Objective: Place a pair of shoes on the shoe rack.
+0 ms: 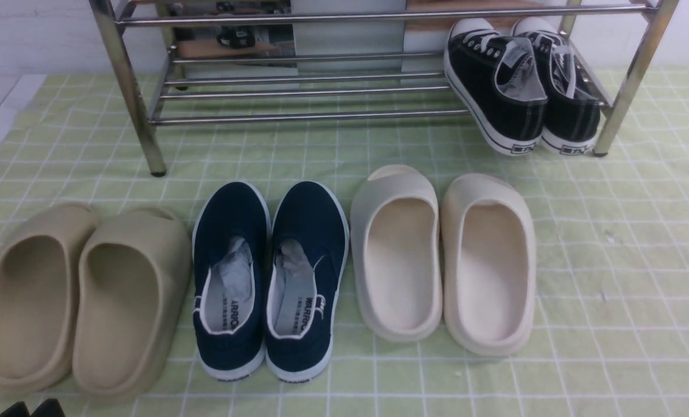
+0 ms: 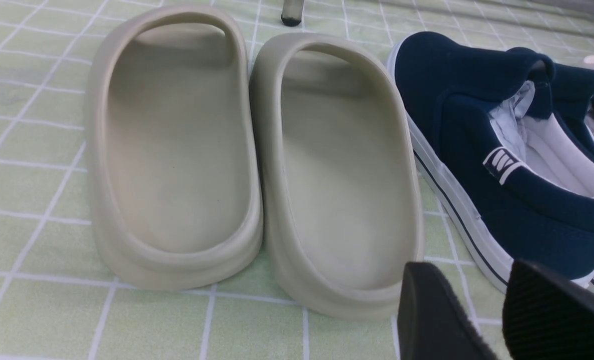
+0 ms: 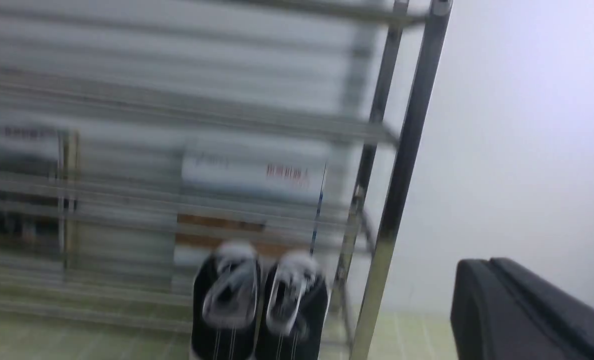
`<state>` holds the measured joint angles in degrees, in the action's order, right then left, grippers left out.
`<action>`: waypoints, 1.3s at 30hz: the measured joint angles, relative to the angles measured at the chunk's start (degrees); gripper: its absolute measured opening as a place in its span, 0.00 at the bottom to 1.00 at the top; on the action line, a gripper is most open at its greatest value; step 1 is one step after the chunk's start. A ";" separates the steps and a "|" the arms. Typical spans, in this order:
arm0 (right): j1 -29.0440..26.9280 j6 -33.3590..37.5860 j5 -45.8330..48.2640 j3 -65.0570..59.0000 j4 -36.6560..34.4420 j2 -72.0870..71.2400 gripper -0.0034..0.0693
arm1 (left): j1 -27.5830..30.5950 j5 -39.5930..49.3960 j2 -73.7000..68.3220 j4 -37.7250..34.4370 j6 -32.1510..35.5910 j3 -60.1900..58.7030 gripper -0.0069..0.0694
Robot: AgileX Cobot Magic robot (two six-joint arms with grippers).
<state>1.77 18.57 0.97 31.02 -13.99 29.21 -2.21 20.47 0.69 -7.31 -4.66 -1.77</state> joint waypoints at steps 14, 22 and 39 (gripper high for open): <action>0.00 -0.05 0.41 -23.01 -5.63 -1.29 0.05 | 0.00 0.00 0.00 0.00 0.00 0.00 0.40; 0.00 -0.05 3.77 -29.39 -5.63 -1.29 0.05 | 0.00 0.00 0.00 0.00 0.00 0.00 0.40; -7.36 -0.13 16.85 -32.46 -3.47 -27.64 0.06 | 0.00 -0.03 0.00 0.00 0.00 0.00 0.40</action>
<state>-5.59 18.44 17.83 -1.44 -17.46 1.56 -2.21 20.45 0.69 -7.31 -4.66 -1.77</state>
